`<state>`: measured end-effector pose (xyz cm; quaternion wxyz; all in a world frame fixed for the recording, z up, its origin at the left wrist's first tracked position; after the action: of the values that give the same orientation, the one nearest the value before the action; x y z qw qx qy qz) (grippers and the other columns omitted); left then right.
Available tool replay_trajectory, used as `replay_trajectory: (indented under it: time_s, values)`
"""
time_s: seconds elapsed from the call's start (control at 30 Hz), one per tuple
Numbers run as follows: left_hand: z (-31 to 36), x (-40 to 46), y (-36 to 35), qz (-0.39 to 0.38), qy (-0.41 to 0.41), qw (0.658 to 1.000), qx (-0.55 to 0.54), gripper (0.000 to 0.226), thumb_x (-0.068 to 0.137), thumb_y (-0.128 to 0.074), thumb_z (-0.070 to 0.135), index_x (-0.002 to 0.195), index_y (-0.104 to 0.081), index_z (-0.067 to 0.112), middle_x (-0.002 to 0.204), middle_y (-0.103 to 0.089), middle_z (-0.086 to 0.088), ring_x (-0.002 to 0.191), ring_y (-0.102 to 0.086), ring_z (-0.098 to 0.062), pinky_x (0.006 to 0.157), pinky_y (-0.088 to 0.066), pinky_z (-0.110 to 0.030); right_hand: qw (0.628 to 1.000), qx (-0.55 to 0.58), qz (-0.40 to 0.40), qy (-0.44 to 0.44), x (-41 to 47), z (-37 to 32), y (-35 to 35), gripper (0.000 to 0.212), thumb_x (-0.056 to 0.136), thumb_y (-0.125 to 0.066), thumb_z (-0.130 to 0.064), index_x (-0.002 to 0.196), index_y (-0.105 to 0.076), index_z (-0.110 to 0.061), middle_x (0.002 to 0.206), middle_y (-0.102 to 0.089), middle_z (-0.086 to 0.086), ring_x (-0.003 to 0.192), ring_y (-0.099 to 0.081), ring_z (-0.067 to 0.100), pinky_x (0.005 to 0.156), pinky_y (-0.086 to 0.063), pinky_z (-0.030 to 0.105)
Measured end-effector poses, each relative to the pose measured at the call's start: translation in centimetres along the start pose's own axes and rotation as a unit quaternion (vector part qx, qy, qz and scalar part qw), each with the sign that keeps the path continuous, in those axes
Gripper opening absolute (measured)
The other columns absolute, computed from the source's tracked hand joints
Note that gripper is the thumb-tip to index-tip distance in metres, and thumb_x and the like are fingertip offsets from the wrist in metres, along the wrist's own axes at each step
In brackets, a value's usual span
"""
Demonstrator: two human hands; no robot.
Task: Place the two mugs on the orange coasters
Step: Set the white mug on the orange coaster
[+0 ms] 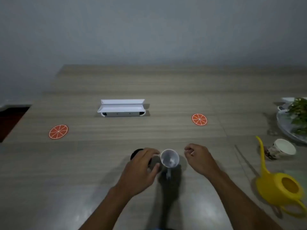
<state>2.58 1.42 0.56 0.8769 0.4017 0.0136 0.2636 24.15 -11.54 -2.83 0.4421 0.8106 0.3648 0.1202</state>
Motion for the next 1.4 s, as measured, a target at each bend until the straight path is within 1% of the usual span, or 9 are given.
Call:
replay_trajectory:
  time_s: [0.17,0.27,0.4,0.53,0.67,0.83,1.03,1.2,1.4]
  values:
    - [-1.5,-4.6,-3.6,-0.043,0.008,0.999,0.008,0.028,0.094,-0.059,0.027,0.123,-0.059,0.027,0.120,-0.064,0.008,0.109,-0.057,-0.008,0.086,-0.049,-0.025,0.994,0.089,0.017,-0.062,-4.3,2.9,-3.8,0.011,0.093,-0.067,-0.009,0.094,-0.075,-0.017,0.082,-0.071,-0.005,0.076,-0.068,0.010,0.071,-0.051,0.025]
    - [-2.6,-5.8,-5.7,-0.091,0.024,0.995,0.013,0.029,0.094,-0.056,0.026,0.123,-0.057,0.026,0.121,-0.062,0.005,0.110,-0.057,-0.012,0.088,-0.048,-0.026,0.984,0.157,0.020,-0.083,-5.5,2.8,-5.6,0.018,0.093,-0.068,-0.009,0.083,-0.072,-0.023,0.077,-0.072,-0.013,0.073,-0.067,-0.003,0.065,-0.047,0.008]
    - [-3.8,-6.2,-9.0,-0.173,0.043,0.983,0.039,0.040,0.092,-0.055,0.026,0.132,-0.050,0.018,0.131,-0.053,-0.003,0.121,-0.050,-0.022,0.097,-0.042,-0.028,0.955,0.262,-0.046,-0.131,-6.6,1.5,-8.2,0.013,0.096,-0.068,-0.014,0.085,-0.074,-0.017,0.083,-0.077,0.003,0.076,-0.071,0.016,0.071,-0.055,0.033]
    - [-5.2,-6.5,-12.2,-0.258,0.069,0.954,0.138,0.080,0.092,-0.057,0.040,0.156,-0.016,0.014,0.163,-0.022,-0.008,0.153,-0.015,-0.033,0.123,-0.022,-0.048,0.919,0.331,-0.100,-0.191,-6.7,1.2,-9.4,0.013,0.101,-0.063,-0.025,0.094,-0.071,-0.017,0.073,-0.073,0.001,0.053,-0.058,0.011,0.053,-0.048,0.027]
    - [-6.7,-7.5,-13.8,-0.329,0.074,0.916,0.217,0.095,0.090,-0.053,0.051,0.159,0.002,0.015,0.170,0.007,-0.008,0.155,0.012,-0.037,0.124,-0.005,-0.058,0.876,0.381,-0.188,-0.227,-7.0,0.9,-10.4,0.022,0.104,-0.059,-0.032,0.110,-0.070,-0.013,0.070,-0.073,0.003,0.049,-0.052,0.014,0.047,-0.042,0.024]
    - [-7.0,-7.7,-14.1,-0.335,0.073,0.910,0.234,0.096,0.089,-0.052,0.054,0.159,0.001,0.015,0.170,0.010,-0.007,0.154,0.013,-0.037,0.124,-0.002,-0.059,0.843,0.458,-0.154,-0.236,-7.4,1.5,-9.9,0.015,0.106,-0.057,-0.024,0.109,-0.062,-0.010,0.095,-0.082,0.014,0.068,-0.073,0.026,0.053,-0.047,0.027]
    - [-5.9,-6.7,-14.3,-0.304,0.084,0.918,0.242,0.080,0.091,-0.046,0.040,0.156,-0.008,0.012,0.167,-0.008,-0.011,0.153,-0.004,-0.041,0.123,-0.011,-0.056,0.845,0.475,-0.126,-0.210,-7.2,3.0,-7.8,0.011,0.106,-0.055,-0.024,0.107,-0.060,-0.014,0.097,-0.083,0.016,0.092,-0.079,0.032,0.067,-0.050,0.034]
    - [-4.4,-4.8,-15.3,-0.260,0.071,0.941,0.204,0.073,0.086,-0.047,0.036,0.151,-0.022,0.015,0.160,-0.024,-0.009,0.150,-0.013,-0.037,0.122,-0.013,-0.053,0.860,0.457,-0.092,-0.205,-6.6,4.8,-6.8,0.009,0.105,-0.056,-0.027,0.109,-0.062,-0.022,0.096,-0.084,0.007,0.090,-0.080,0.023,0.067,-0.047,0.034]
    - [-3.1,-0.4,-17.3,-0.271,0.069,0.942,0.187,0.075,0.091,-0.051,0.036,0.154,-0.016,0.015,0.163,-0.021,-0.011,0.154,-0.007,-0.037,0.123,-0.012,-0.057,0.860,0.469,-0.021,-0.199,-4.4,6.9,-4.0,0.009,0.104,-0.057,-0.025,0.099,-0.064,-0.023,0.093,-0.084,0.010,0.081,-0.080,0.023,0.062,-0.043,0.033]
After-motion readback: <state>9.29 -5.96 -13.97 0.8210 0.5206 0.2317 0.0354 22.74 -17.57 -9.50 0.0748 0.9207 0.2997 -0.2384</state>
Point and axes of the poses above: each hand's wrist, its own x-axis towards the middle knuckle, its own y-axis out of the back of the hand, z = x × y, the point moved 3 cm from there along x, towards the middle knuckle
